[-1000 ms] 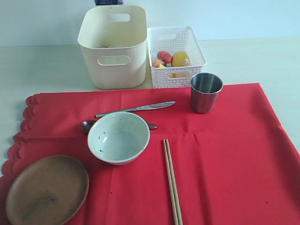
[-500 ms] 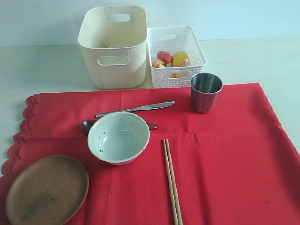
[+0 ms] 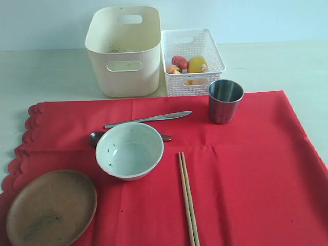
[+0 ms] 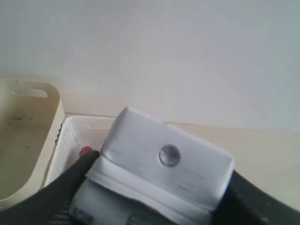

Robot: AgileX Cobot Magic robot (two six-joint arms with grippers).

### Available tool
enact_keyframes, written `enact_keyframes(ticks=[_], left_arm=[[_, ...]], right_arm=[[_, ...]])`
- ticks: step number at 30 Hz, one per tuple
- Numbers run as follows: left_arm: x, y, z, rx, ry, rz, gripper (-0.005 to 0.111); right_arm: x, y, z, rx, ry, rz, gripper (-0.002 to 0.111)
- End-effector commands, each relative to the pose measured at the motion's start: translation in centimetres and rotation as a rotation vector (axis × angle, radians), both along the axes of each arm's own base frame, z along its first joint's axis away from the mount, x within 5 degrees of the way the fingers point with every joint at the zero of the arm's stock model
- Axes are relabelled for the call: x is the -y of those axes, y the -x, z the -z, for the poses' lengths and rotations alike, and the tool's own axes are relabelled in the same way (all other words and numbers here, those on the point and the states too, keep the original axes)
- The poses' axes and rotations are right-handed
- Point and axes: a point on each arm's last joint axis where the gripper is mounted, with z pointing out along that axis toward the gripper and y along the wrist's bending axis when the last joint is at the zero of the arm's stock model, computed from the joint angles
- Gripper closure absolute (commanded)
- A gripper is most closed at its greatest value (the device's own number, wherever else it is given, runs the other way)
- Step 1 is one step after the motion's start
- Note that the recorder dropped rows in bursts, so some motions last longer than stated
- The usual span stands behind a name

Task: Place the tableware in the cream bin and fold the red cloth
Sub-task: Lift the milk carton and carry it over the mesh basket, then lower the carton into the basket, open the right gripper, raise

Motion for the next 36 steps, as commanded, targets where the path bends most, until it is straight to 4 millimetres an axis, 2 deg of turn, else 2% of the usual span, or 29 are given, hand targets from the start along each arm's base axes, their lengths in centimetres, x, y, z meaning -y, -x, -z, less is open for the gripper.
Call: enact_keyframes(ticks=[1, 8, 12, 25, 33, 36], left_arm=[[0.0, 0.0, 0.0, 0.015, 0.002, -0.002, 0.107], [0.0, 0.0, 0.0, 0.015, 0.002, -0.002, 0.107], [0.0, 0.0, 0.0, 0.015, 0.002, -0.002, 0.107], [0.0, 0.0, 0.0, 0.015, 0.002, -0.002, 0.107], [0.0, 0.0, 0.0, 0.015, 0.002, -0.002, 0.107], [0.0, 0.0, 0.0, 0.015, 0.002, -0.002, 0.107]], right_arm=[[1.6, -1.3, 1.4, 0.042, -0.043, 0.0, 0.108], [3.5, -4.3, 4.9, 0.023, -0.097, 0.011, 0.108], [3.9, -6.6, 7.8, -0.033, -0.128, -0.03, 0.108], [1.6, -12.3, 17.9, -0.138, -0.242, -0.209, 0.108], [0.9, -15.3, 21.9, -0.106, -0.211, -0.249, 0.108], [0.6, -16.6, 22.6, -0.079, -0.204, -0.273, 0.108]])
